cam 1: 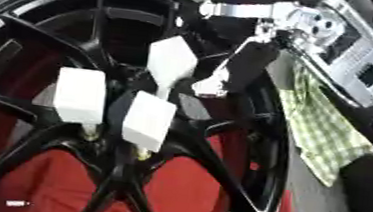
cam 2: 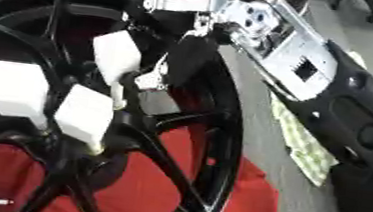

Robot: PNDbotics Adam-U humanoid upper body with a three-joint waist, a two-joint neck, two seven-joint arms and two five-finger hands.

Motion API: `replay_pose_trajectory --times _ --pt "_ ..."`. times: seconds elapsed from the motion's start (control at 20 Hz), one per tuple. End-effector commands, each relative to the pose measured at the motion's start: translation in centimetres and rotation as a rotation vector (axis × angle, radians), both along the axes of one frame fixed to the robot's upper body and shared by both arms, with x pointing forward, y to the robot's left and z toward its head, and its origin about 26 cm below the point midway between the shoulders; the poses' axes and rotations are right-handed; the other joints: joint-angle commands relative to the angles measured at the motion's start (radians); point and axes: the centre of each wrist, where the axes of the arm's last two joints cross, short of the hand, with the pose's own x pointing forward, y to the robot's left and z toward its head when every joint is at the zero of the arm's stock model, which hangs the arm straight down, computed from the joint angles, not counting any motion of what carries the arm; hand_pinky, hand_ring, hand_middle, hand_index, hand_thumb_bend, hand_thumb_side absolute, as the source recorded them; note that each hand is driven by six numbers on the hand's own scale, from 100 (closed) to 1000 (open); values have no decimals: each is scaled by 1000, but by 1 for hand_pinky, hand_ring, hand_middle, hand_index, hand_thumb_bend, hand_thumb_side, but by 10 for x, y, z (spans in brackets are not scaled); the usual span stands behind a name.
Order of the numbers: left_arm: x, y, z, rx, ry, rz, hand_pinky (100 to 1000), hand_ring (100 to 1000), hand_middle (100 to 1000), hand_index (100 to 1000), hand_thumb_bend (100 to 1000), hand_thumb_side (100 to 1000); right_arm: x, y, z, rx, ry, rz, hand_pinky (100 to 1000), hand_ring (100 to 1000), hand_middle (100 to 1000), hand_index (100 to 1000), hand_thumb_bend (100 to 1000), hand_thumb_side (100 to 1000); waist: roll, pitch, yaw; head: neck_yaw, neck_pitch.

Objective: Pull the pin out of the wheel hub.

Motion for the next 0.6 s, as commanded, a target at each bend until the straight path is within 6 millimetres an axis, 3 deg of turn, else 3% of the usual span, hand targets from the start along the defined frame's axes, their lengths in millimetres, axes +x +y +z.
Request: replay_pose_trajectory --times 0.05,0.6 --pt "-2 0 9 11 -31 -7 747 699 591 666 100 825 -7 -2 11 23 -21 -1 824 798 392 497 218 100 5 -27 0 -4 -13" --pt "-3 1 8 10 -27 -2 748 699 591 666 100 824 -21 0 26 131 -42 13 812 780 366 474 232 100 7 -33 -5 -1 -8"
